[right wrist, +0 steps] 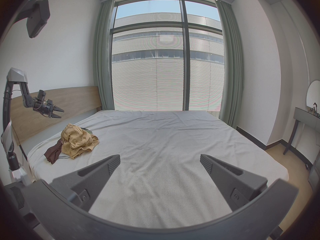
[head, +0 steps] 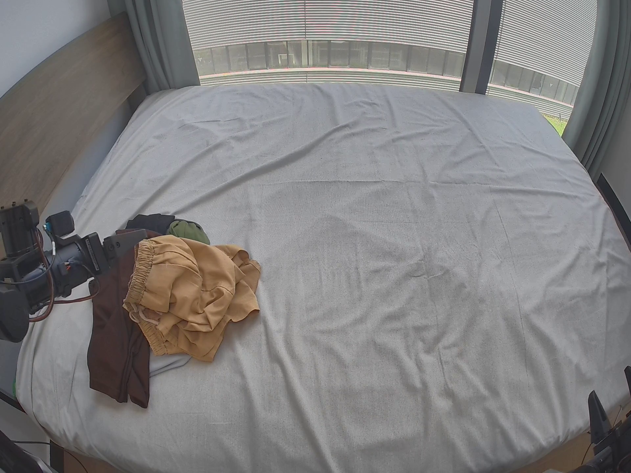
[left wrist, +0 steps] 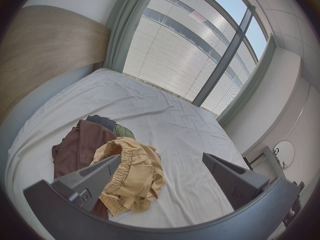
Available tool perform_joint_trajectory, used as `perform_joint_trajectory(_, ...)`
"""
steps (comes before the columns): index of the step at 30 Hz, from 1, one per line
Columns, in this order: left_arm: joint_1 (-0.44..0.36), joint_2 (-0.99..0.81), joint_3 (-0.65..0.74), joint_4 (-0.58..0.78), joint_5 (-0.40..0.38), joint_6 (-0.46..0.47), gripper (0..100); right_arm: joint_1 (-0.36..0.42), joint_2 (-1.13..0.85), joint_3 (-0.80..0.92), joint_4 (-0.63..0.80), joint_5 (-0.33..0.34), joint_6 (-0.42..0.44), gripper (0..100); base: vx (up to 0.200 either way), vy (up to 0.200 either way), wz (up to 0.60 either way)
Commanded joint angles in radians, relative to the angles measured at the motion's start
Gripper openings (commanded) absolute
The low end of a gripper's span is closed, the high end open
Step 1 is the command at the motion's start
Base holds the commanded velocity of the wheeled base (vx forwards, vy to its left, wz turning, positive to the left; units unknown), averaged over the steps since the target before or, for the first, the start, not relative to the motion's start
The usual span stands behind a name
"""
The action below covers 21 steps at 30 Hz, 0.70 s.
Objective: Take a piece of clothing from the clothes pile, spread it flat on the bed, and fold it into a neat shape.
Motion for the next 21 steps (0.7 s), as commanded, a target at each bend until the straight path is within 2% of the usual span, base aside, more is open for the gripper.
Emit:
perform_joint_trajectory(1,0.014,0.129,-0.002,-0.06,-0.009,-0.013,100,-0.001,-0.016,0.018,0.0,0.0,0.0,100,0.0,0.0,0.0)
perform_joint_trajectory(21,0.011,0.309,-0.053,-0.146,-0.009,-0.03,100,-0.002,-0.016,0.018,0.0,0.0,0.0,100,0.0,0.0,0.0)
